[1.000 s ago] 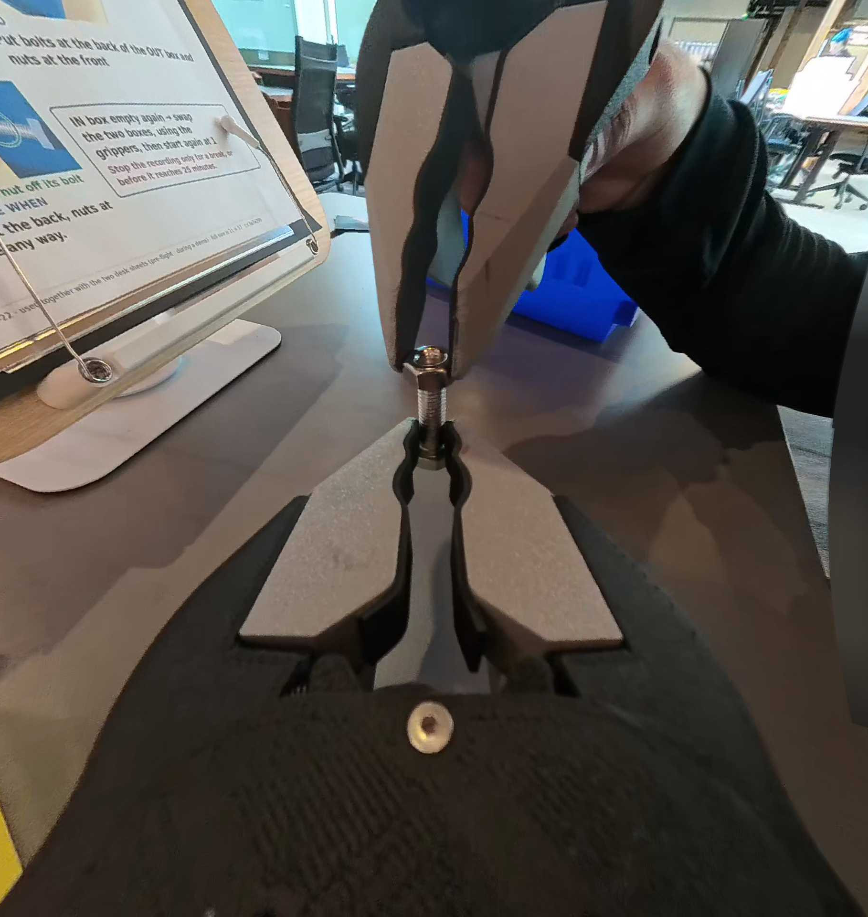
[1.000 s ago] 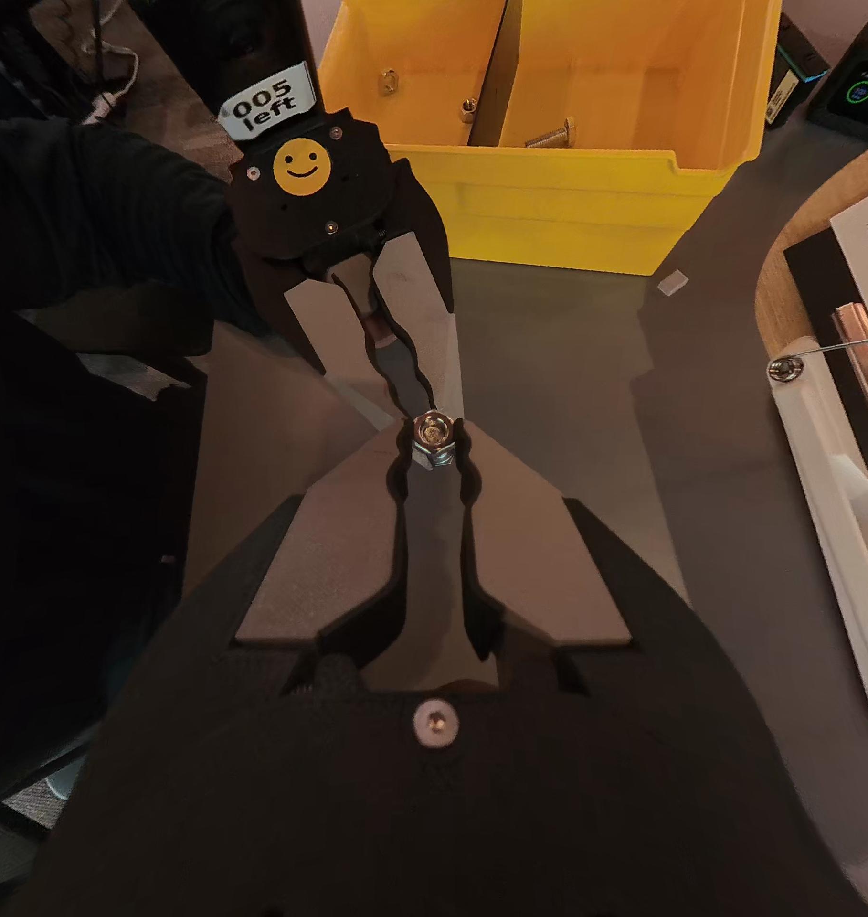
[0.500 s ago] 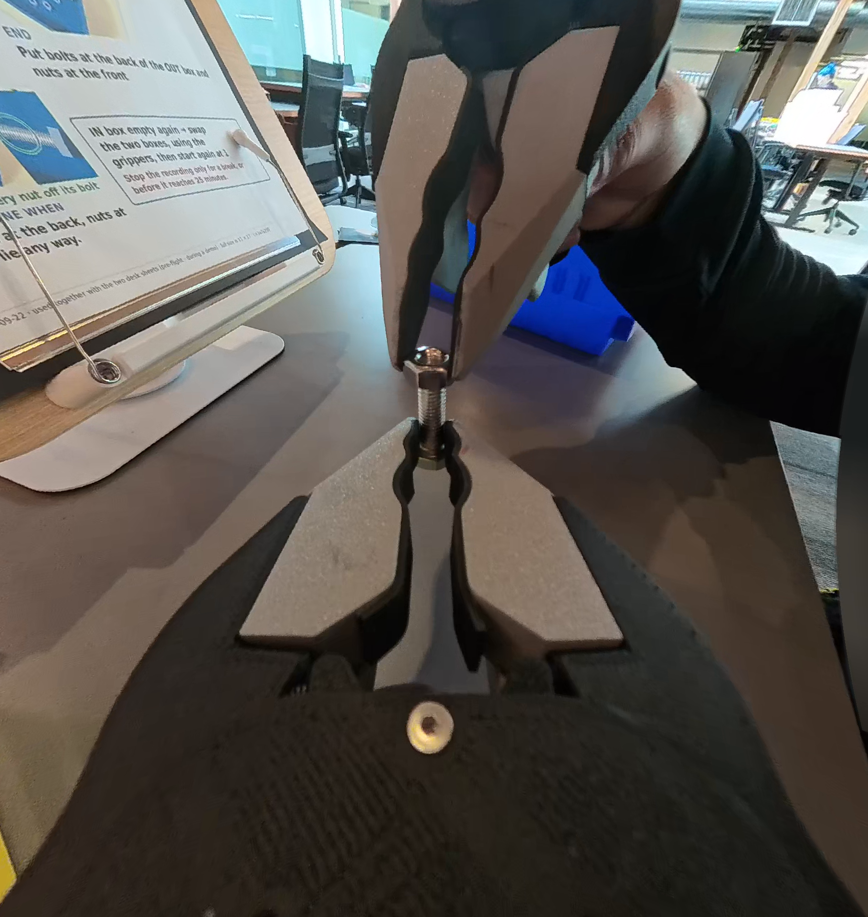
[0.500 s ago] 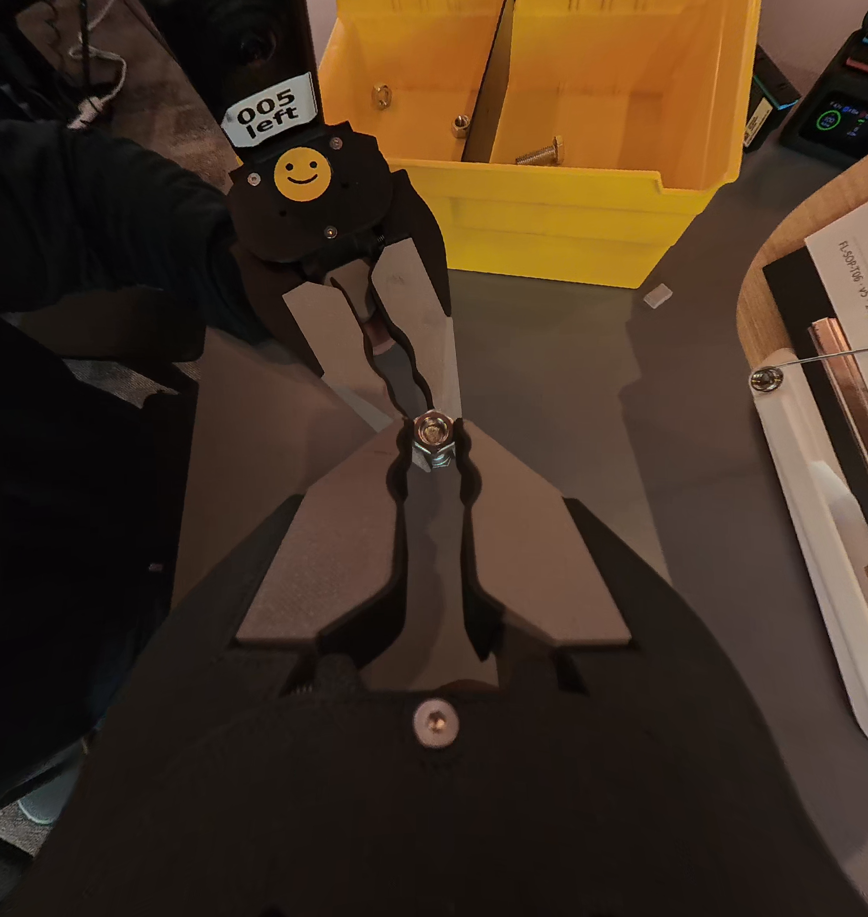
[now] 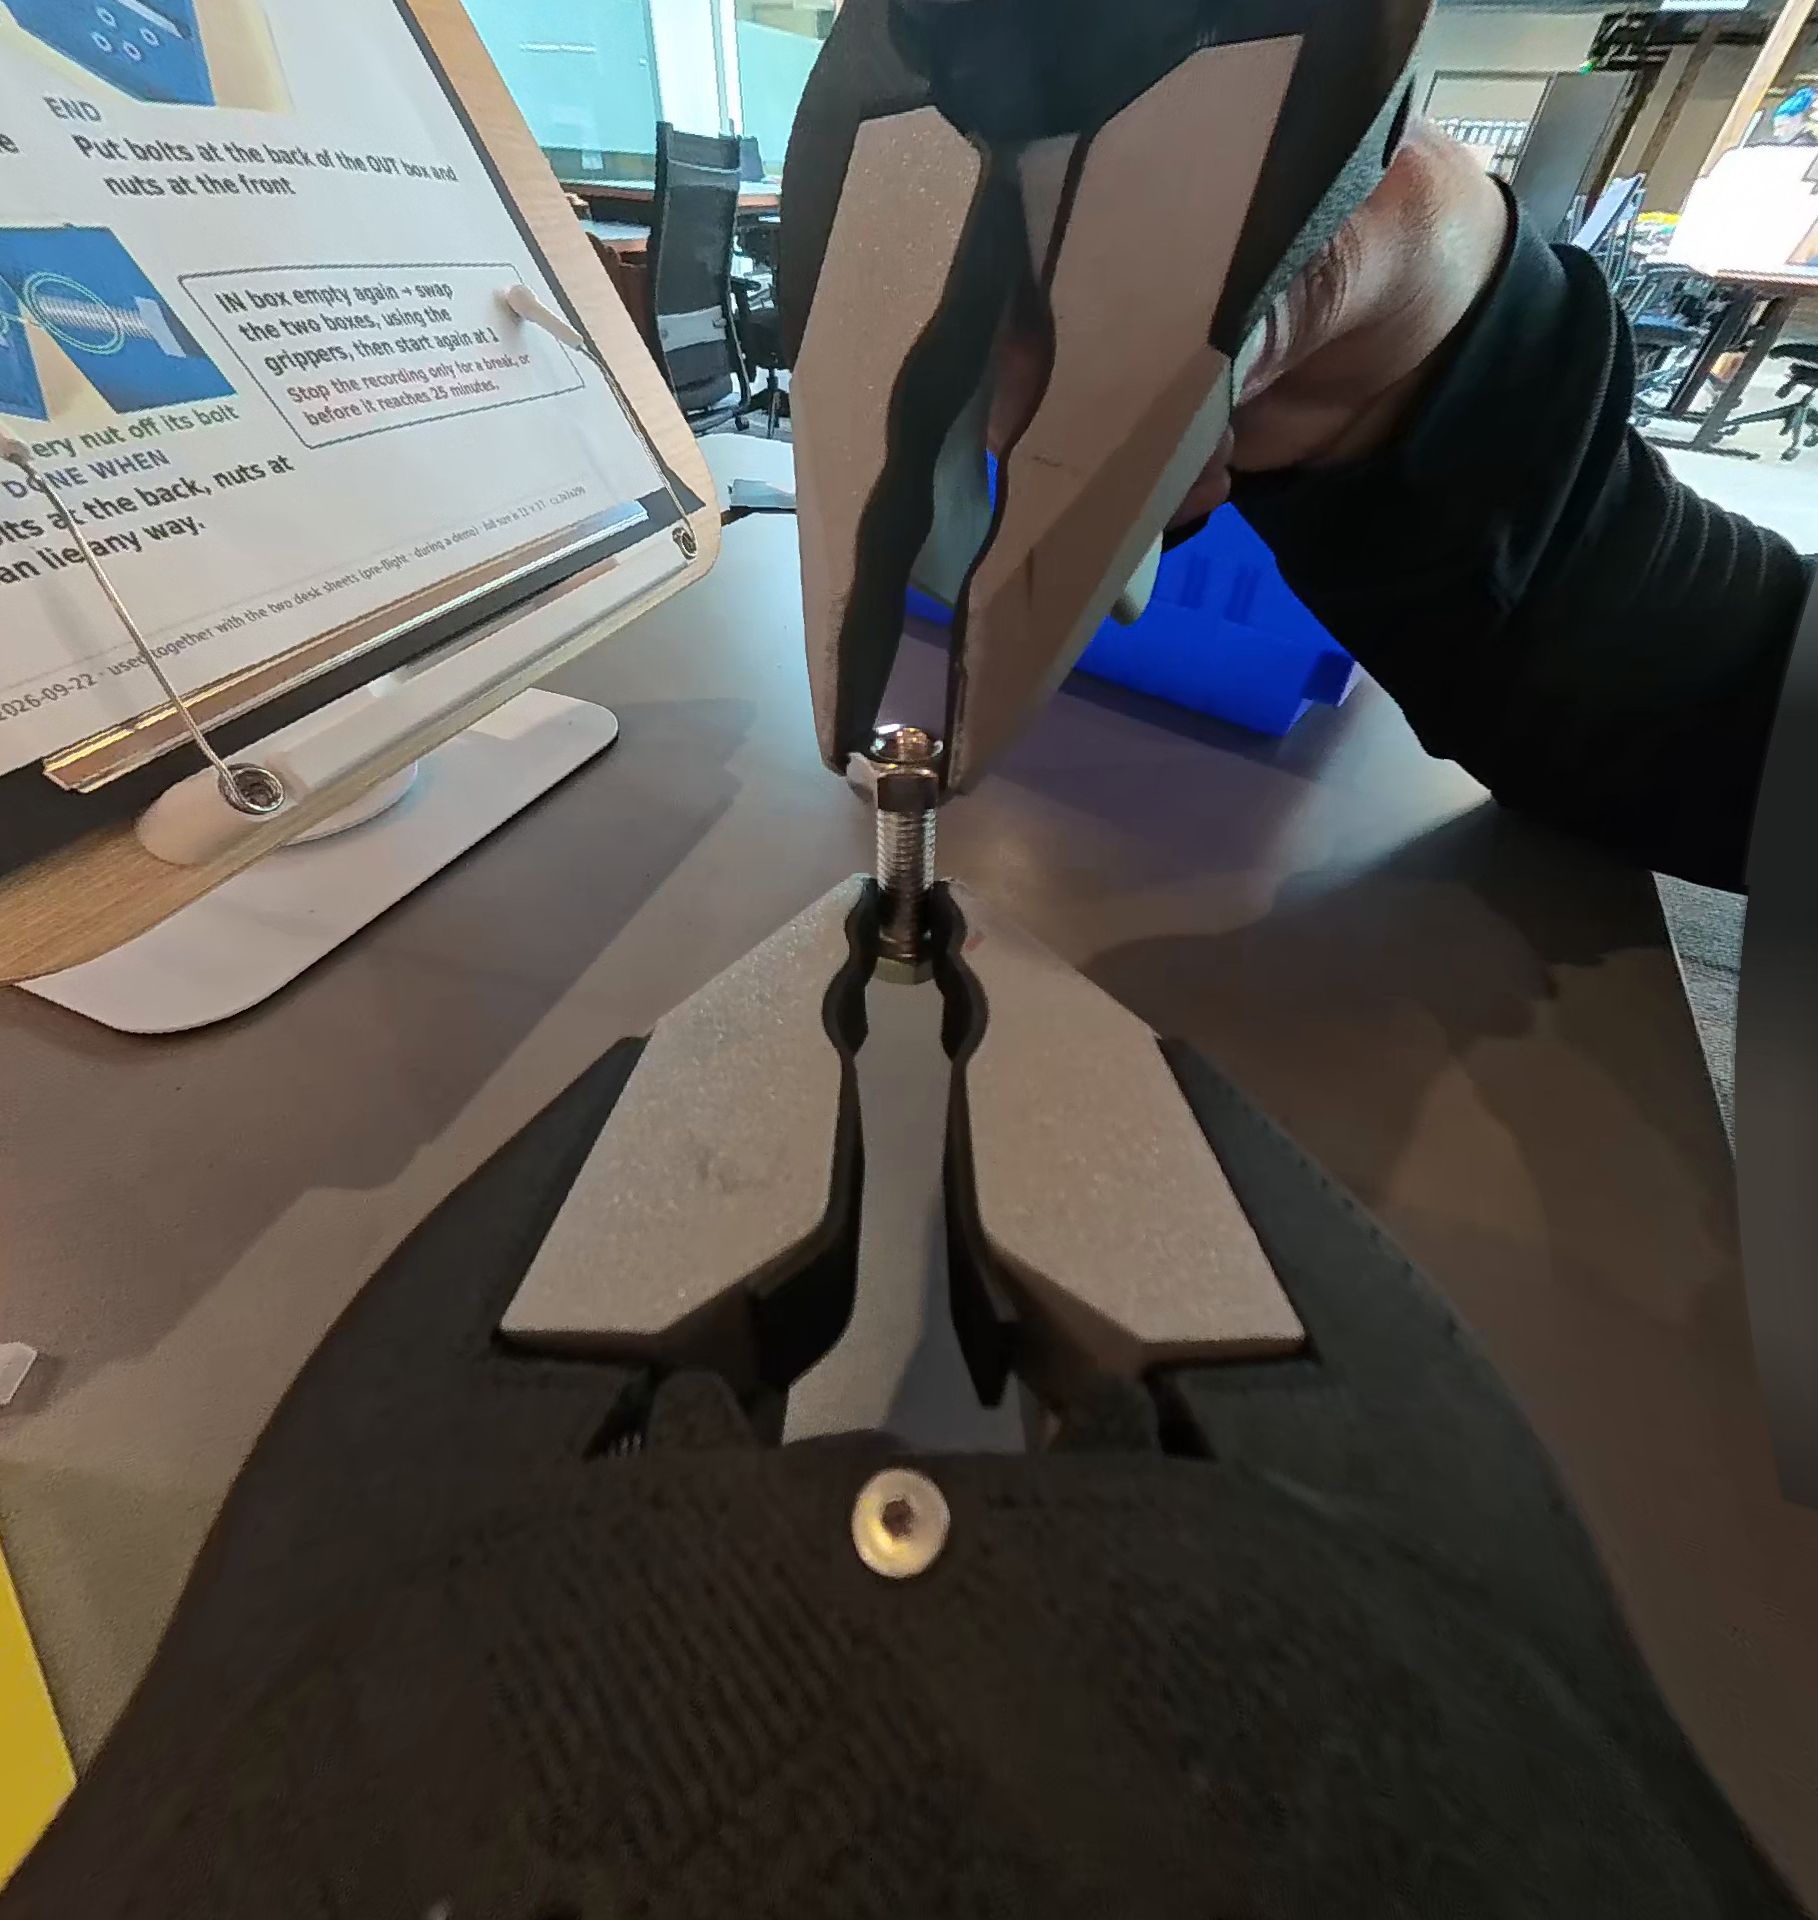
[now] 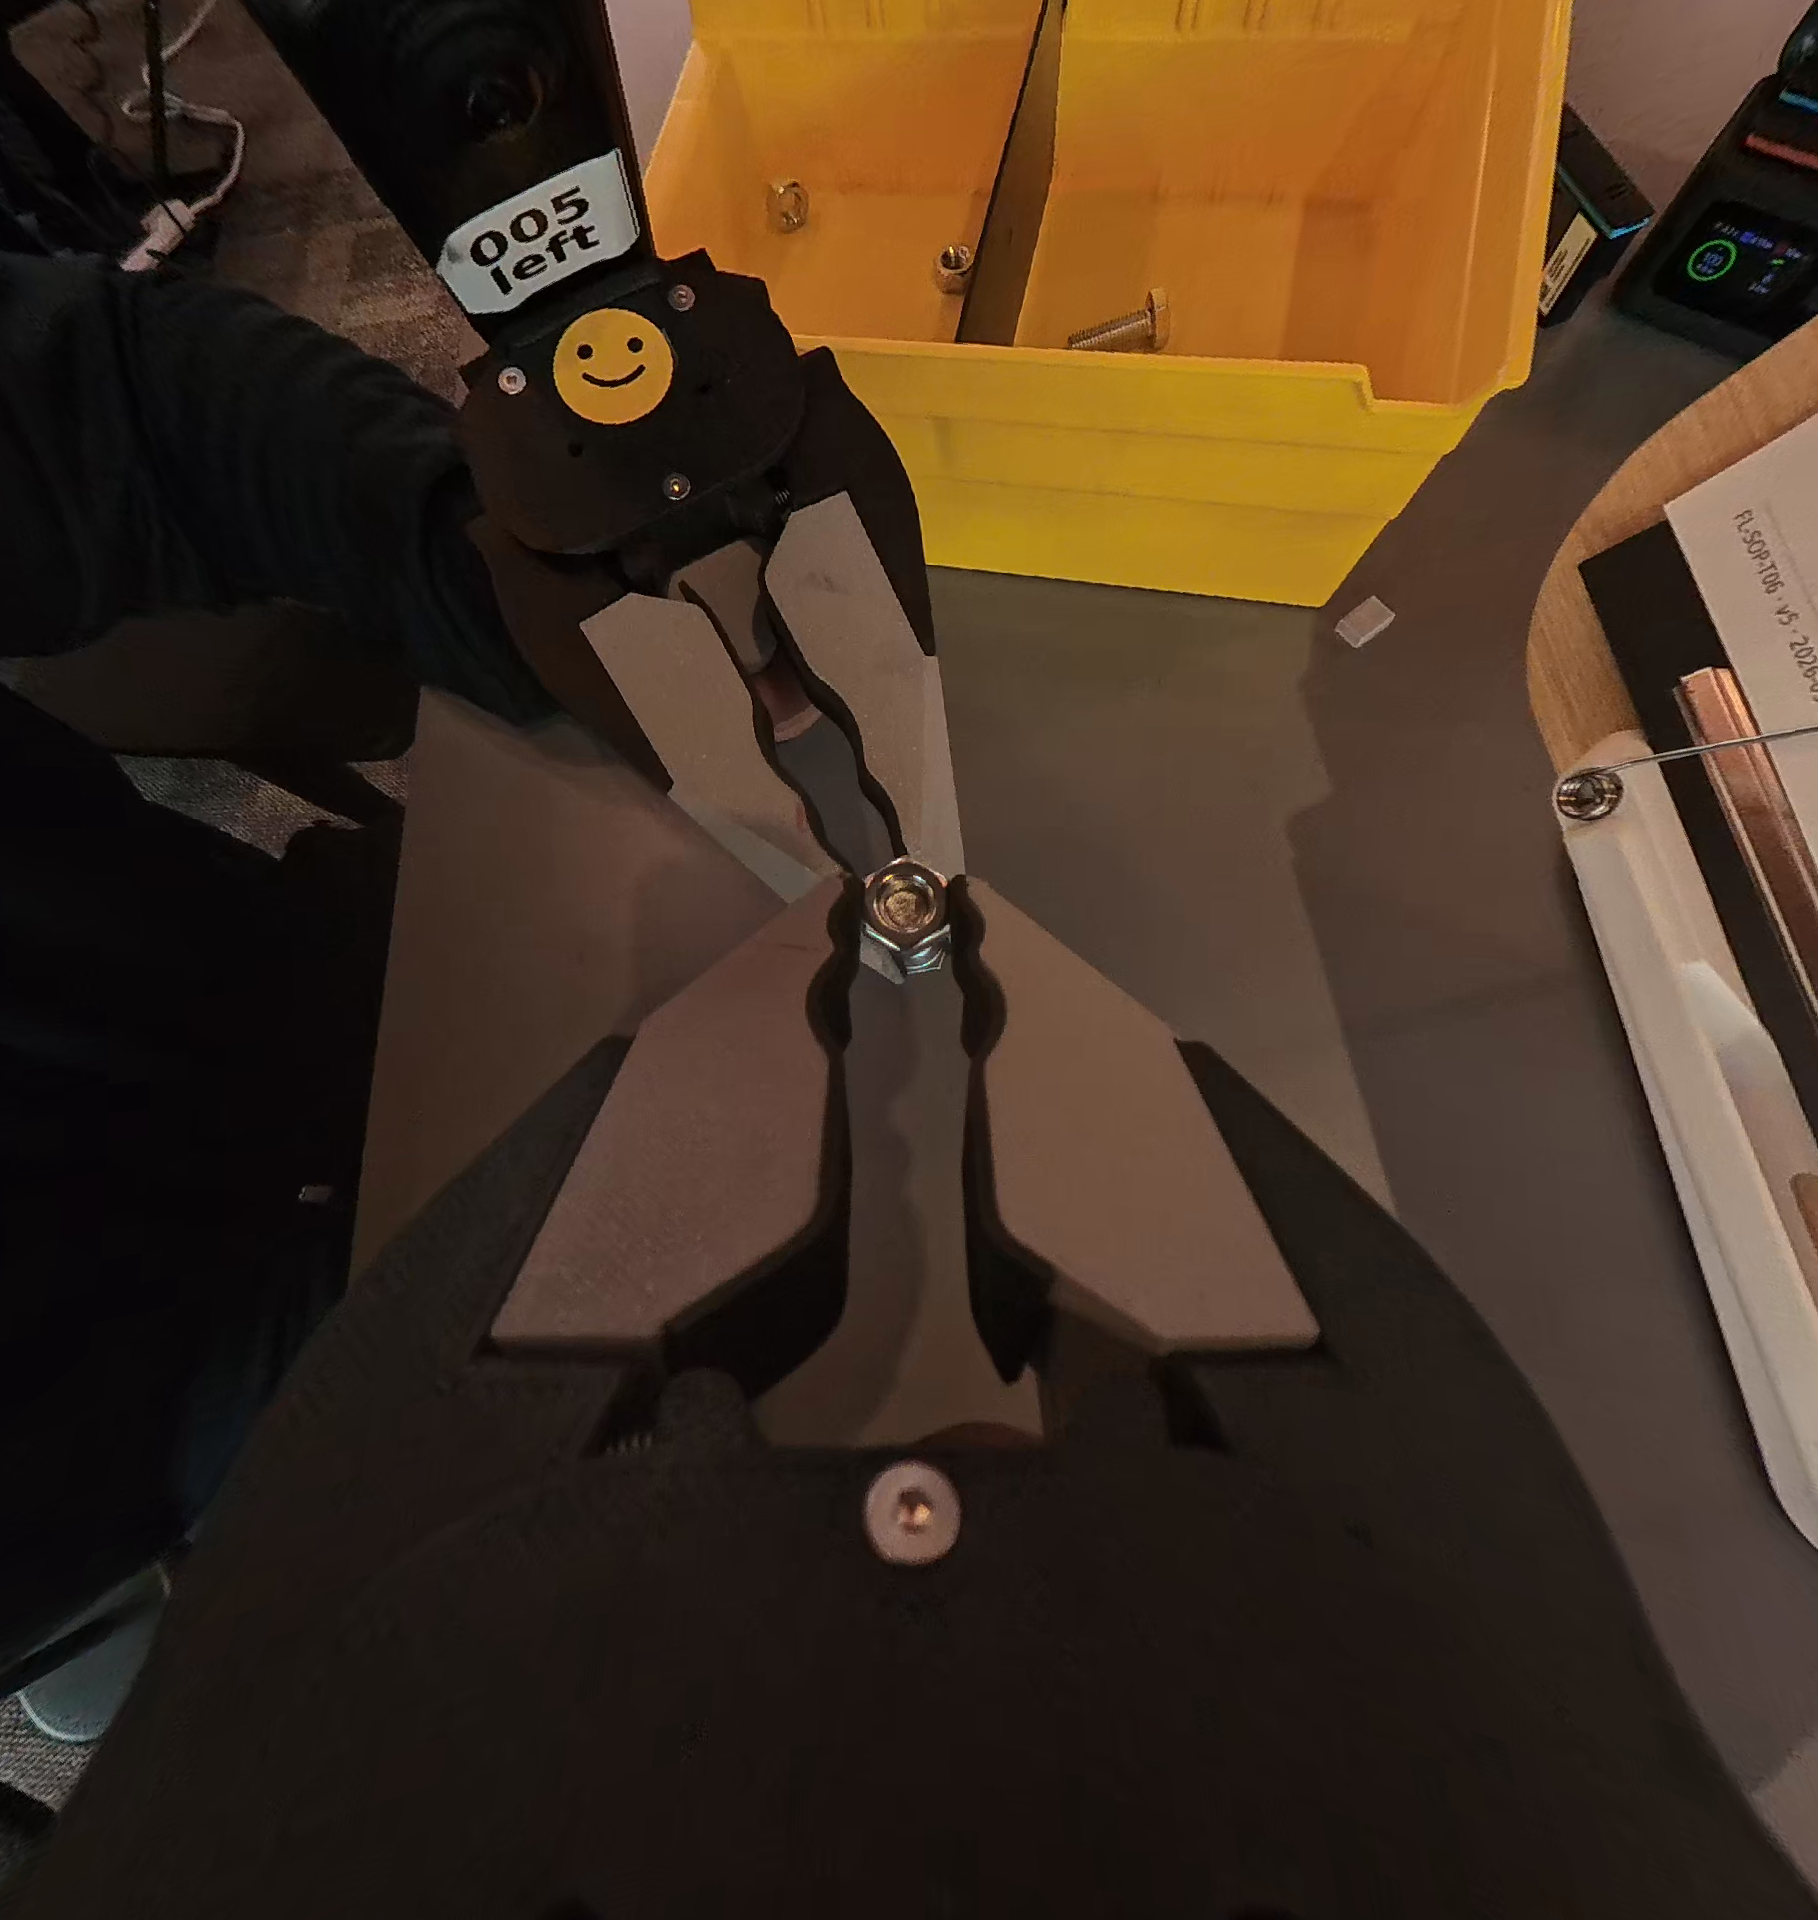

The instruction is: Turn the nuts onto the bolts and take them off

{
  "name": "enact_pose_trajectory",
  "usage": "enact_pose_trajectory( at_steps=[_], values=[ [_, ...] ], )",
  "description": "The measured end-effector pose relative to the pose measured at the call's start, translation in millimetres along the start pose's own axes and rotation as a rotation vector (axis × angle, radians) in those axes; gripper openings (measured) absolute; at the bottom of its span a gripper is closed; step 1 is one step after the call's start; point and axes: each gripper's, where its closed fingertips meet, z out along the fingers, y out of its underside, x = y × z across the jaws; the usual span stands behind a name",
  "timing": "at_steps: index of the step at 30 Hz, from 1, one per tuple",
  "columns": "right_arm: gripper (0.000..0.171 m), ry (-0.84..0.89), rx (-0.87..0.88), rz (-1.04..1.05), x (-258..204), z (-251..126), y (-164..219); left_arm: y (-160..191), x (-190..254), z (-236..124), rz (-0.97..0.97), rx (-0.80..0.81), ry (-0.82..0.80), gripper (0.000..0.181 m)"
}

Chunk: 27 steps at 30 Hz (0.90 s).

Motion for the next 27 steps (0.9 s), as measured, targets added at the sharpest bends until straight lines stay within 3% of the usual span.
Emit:
enact_pose_trajectory(
  at_steps=[27],
  values=[
    [0.014,-0.014,-0.003,0.018,0.2,1.7,1.6,2.6,0.1,1.3,-0.005,-0.013,0.002,0.007]
  ],
)
